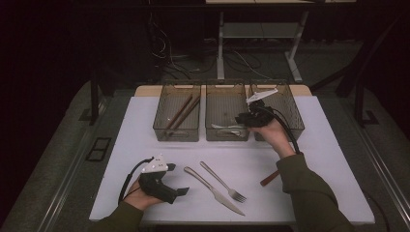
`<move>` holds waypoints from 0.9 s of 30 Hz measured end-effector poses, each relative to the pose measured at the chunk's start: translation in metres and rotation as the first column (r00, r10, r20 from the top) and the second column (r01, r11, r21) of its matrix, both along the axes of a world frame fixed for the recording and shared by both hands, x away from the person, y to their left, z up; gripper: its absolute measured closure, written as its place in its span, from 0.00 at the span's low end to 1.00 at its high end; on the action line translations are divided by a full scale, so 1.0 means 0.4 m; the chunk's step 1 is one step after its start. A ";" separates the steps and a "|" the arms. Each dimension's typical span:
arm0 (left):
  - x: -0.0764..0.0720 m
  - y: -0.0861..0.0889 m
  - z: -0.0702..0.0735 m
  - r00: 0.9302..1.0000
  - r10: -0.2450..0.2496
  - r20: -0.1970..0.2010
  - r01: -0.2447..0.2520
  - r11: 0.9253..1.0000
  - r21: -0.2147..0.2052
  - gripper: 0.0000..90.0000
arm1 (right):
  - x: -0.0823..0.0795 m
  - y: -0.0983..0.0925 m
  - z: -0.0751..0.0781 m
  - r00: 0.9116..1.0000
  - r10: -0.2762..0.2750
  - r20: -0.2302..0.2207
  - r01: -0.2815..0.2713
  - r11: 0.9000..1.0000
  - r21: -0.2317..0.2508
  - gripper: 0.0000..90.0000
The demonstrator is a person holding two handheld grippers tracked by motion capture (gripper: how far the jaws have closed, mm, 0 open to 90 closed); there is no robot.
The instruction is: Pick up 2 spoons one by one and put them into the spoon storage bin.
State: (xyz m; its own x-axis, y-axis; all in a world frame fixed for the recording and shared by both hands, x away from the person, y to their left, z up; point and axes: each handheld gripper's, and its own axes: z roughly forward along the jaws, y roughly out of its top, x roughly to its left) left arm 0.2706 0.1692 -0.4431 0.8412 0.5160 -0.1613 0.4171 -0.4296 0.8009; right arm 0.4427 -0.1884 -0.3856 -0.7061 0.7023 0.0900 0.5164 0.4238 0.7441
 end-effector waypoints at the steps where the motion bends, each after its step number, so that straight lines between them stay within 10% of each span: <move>1: 0.000 0.000 0.000 1.000 0.000 0.000 0.000 1.000 0.001 0.00 | 0.000 -0.003 0.003 1.000 0.001 0.009 -0.001 1.000 0.011 0.76; 10: 0.000 0.002 0.000 1.000 0.005 0.000 -0.005 1.000 -0.002 0.00 | -0.027 -0.032 0.037 0.999 -0.027 0.032 0.023 0.993 0.113 0.61; 27: -0.001 0.001 0.000 1.000 0.003 0.001 -0.003 1.000 0.004 0.00 | -0.134 -0.108 0.057 0.999 0.013 0.030 -0.016 0.994 0.104 0.58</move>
